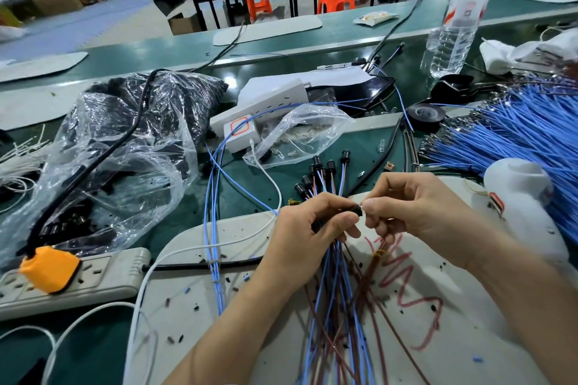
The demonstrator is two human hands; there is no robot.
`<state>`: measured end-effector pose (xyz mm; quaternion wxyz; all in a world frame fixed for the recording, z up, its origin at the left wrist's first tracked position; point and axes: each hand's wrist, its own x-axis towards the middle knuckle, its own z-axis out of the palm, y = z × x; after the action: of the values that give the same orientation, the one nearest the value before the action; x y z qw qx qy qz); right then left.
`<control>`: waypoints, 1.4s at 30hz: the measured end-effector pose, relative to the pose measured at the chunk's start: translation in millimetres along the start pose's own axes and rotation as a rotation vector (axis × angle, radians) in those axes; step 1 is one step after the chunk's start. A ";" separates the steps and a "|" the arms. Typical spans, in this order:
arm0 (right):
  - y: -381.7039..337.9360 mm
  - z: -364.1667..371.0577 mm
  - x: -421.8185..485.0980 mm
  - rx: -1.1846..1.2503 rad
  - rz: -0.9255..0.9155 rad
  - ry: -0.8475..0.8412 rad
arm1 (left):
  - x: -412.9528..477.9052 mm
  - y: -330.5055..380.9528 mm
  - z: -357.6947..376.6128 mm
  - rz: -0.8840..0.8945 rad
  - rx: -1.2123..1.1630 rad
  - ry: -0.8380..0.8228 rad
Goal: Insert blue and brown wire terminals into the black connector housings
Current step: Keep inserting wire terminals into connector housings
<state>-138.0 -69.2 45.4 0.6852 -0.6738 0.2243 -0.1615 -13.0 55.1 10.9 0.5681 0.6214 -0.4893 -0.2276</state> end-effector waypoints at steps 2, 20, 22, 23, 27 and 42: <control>1.6 0.0 0.5 0.025 0.032 -0.016 | -0.5 0.7 0.2 -0.004 -0.023 0.003; 1.5 -3.9 0.5 0.104 0.092 -0.079 | -1.8 3.5 -5.5 -0.027 0.026 -0.076; 0.6 -2.0 -0.1 0.073 0.028 -0.069 | -0.9 4.9 -7.2 -0.012 0.097 -0.070; -0.3 -1.1 -0.3 0.072 -0.011 -0.058 | -0.3 5.5 -7.5 0.008 0.123 -0.059; -3.8 -5.5 0.6 0.208 -0.191 0.066 | 2.3 6.3 -9.0 0.151 0.209 0.025; -4.5 10.7 -5.7 0.151 -0.353 0.072 | 2.4 2.8 -4.2 0.232 0.122 0.134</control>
<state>-136.8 -57.4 50.3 0.6864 -0.6432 0.1142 -0.3194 -9.5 55.4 15.2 0.5831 0.6078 -0.5317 -0.0880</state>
